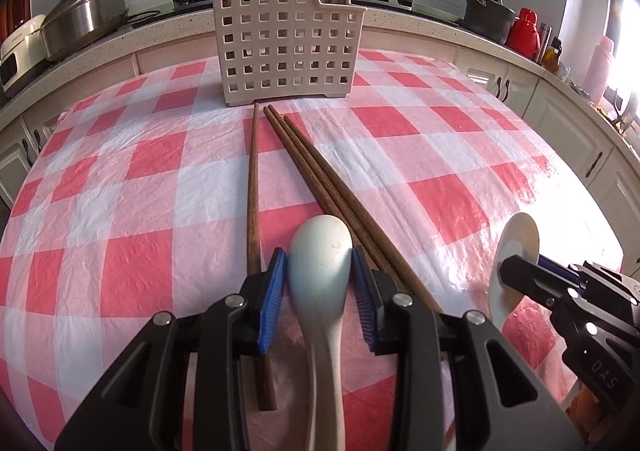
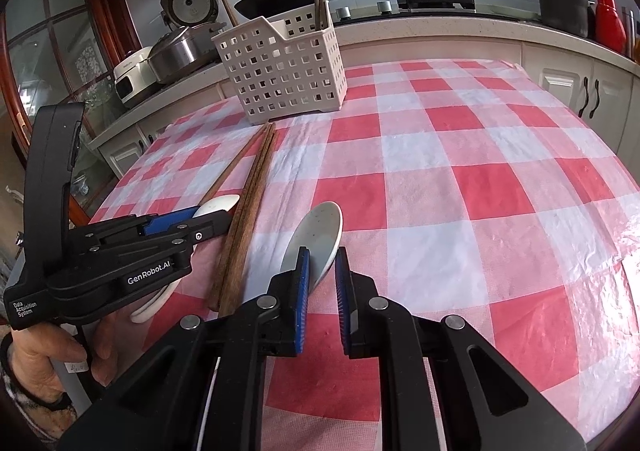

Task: Organize utensils
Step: 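Close the left tool on its white spoon while the right tool closes on its spoon, then lift the spoon upright with the left tool toward the basket while the right tool lifts its spoon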

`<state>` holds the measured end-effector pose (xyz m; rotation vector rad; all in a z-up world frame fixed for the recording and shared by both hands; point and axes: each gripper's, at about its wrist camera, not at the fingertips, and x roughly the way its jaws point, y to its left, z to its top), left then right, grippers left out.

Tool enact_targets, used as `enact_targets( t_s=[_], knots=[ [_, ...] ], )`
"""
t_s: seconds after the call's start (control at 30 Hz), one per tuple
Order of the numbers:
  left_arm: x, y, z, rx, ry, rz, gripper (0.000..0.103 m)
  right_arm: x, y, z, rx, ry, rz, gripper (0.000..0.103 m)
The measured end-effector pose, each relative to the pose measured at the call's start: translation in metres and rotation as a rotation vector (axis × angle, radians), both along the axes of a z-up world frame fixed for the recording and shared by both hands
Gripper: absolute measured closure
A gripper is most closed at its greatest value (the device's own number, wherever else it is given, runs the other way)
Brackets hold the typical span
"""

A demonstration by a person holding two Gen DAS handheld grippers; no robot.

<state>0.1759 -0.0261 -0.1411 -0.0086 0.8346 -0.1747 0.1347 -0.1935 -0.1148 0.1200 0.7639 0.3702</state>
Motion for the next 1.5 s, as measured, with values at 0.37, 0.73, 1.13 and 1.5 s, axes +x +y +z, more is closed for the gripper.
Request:
enact_targets(
  t_s=[0.37, 0.73, 1.13, 1.5],
  knots=[
    [-0.036, 0.008, 0.035, -0.030, -0.167, 0.006, 0.071, -0.012, 0.001, 0.022, -0.032, -0.083, -0.002, 0.093],
    [-0.067, 0.005, 0.064, 0.003, -0.336, -0.006, 0.071, -0.025, 0.014, 0.050, -0.083, -0.203, 0.031, 0.096],
    [-0.081, 0.009, 0.075, -0.023, -0.412, -0.002, 0.071, -0.033, 0.016, 0.072, -0.072, -0.300, 0.038, 0.097],
    [-0.068, 0.011, 0.096, -0.033, -0.448, 0.000, 0.071, -0.002, 0.020, 0.091, -0.081, -0.359, 0.012, 0.097]
  ],
)
